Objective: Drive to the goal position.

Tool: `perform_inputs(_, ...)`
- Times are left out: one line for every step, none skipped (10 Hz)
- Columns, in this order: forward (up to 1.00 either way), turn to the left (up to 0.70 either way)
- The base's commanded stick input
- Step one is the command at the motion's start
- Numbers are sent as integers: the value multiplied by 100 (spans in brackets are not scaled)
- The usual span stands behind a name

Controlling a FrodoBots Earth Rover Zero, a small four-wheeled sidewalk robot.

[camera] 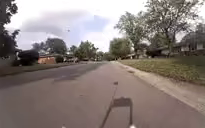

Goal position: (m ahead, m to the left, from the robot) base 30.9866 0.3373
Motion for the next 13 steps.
perform_inputs(100, 2)
perform_inputs(100, 2)
perform_inputs(100, 2)
perform_inputs(100, 2)
perform_inputs(100, -2)
perform_inputs(100, -13)
perform_inputs(100, -40)
perform_inputs(100, -40)
perform_inputs(100, -40)
perform_inputs(100, -33)
perform_inputs(100, -14)
perform_inputs(100, 0)
perform_inputs(100, 0)
